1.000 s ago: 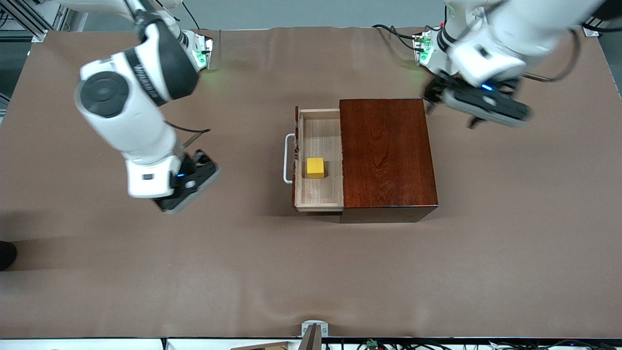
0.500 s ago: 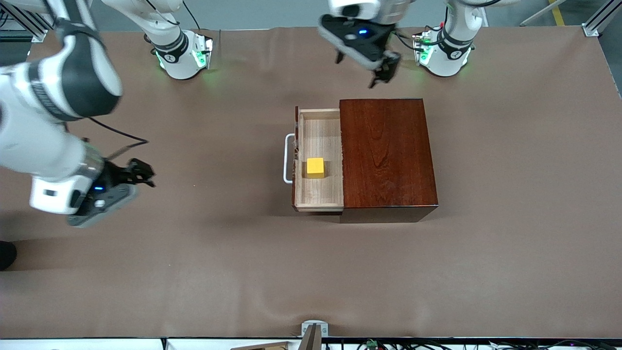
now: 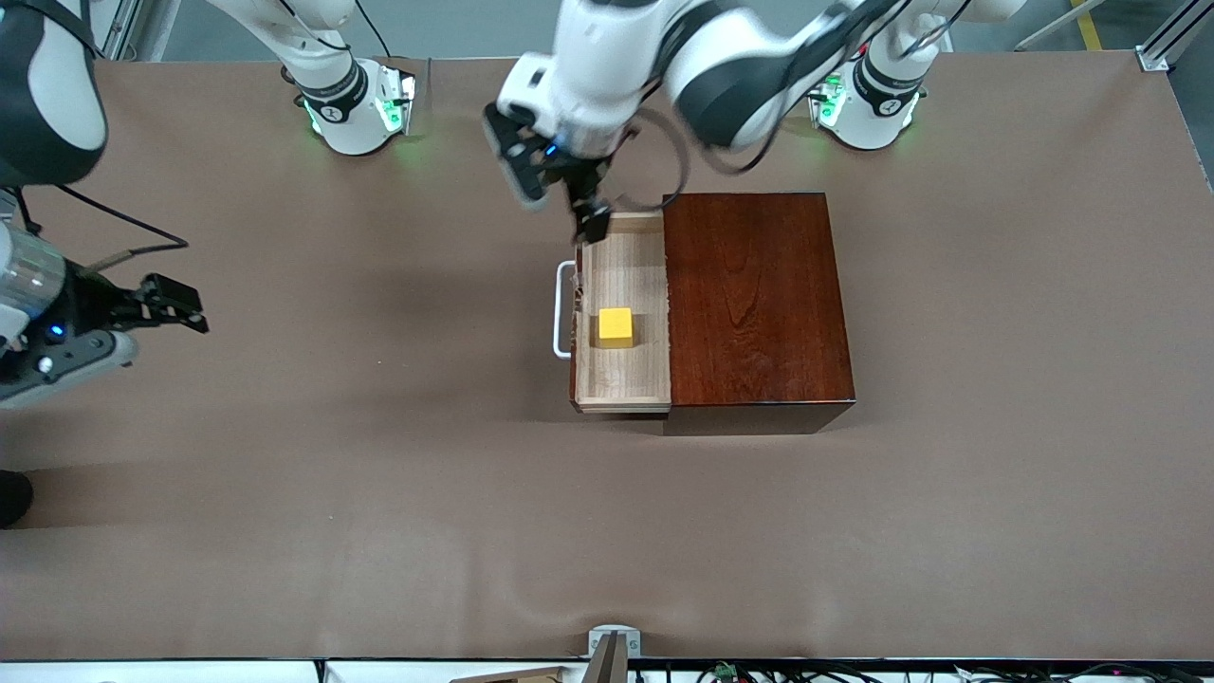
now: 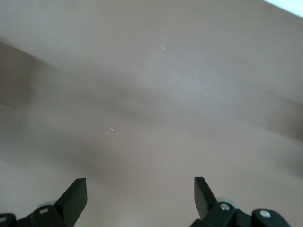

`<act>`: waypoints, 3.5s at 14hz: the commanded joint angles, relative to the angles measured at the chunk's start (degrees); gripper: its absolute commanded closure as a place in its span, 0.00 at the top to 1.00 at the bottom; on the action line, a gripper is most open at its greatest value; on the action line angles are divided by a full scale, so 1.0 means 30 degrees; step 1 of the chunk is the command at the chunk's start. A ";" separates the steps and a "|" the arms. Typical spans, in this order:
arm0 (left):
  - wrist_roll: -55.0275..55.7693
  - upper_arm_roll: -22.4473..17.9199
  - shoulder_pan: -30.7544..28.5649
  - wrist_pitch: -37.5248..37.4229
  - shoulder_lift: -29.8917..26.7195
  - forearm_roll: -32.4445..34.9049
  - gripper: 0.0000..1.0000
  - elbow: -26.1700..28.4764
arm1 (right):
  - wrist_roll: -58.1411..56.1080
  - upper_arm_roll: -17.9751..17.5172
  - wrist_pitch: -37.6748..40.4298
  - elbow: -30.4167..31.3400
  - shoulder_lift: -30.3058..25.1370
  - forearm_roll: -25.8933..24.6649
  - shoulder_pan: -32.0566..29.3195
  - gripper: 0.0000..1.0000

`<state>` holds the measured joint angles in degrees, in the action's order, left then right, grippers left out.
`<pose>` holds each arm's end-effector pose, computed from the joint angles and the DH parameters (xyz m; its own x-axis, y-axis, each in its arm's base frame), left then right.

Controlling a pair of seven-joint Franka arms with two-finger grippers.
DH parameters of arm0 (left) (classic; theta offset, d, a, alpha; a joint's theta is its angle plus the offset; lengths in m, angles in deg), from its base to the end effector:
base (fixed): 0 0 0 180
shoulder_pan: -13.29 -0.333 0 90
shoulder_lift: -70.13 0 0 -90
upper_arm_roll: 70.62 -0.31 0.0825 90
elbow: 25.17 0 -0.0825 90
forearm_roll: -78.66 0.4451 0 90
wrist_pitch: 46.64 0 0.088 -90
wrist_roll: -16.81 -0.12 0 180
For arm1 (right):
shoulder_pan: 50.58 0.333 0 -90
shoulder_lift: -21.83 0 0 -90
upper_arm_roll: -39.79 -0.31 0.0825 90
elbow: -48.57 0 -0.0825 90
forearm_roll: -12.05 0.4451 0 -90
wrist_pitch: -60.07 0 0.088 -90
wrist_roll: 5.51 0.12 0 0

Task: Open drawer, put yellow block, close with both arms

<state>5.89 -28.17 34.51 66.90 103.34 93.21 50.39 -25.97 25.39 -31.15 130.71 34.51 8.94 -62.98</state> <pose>0.4617 -0.6246 0.4564 0.3164 -0.9172 0.2422 -0.9486 -0.3049 0.0846 0.6781 0.0019 0.5409 0.9233 0.3805 -0.0522 0.3799 -0.9248 -0.0200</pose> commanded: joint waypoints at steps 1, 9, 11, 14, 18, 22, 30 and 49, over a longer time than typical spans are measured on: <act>-0.4459 -0.1661 0.1502 0.1609 0.2194 0.0570 1.00 -0.1515 | 0.0258 0.3008 0.0258 0.1273 -0.1354 0.0450 0.2051 1.00; -0.5411 -0.4306 0.2974 0.2906 0.3752 0.0628 1.00 -0.1281 | 0.0986 0.5971 0.1052 0.3699 -0.4163 0.1710 0.2815 1.00; -0.6313 -0.4481 0.2916 0.2877 0.4046 0.0687 1.00 -0.1164 | 0.3148 0.5854 0.1197 0.4638 -0.5247 0.1710 0.2844 1.00; -0.7404 -0.4746 0.2944 0.2151 0.4018 0.0716 1.00 -0.1164 | 0.5113 0.5824 0.1228 0.4643 -0.5604 0.2380 0.2844 1.00; -0.7374 -0.4746 0.2974 -0.0630 0.3638 0.1650 1.00 -0.1193 | 0.6792 0.5619 0.1345 0.3737 -0.5517 0.2180 0.3048 1.00; -0.7345 -0.4804 0.2799 -0.3882 0.3141 0.2969 1.00 -0.1252 | 0.6850 0.5648 0.1898 0.3354 -0.5575 0.0978 0.3372 1.00; -0.7374 -0.4892 0.2068 -0.9249 0.2963 0.4789 1.00 -0.1222 | 0.6909 0.5678 0.2370 0.3383 -0.5692 0.1065 0.3283 1.00; 1.4796 -0.3955 -0.3315 -0.8807 -0.5763 0.0838 1.00 -0.1135 | 0.6411 0.5795 0.4773 0.2994 -0.6073 0.1973 0.2845 1.00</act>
<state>45.40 -40.24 29.22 42.32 89.87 98.66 44.60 -6.23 42.92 -16.61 135.79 16.28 14.26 -54.08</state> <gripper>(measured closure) 0.000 0.000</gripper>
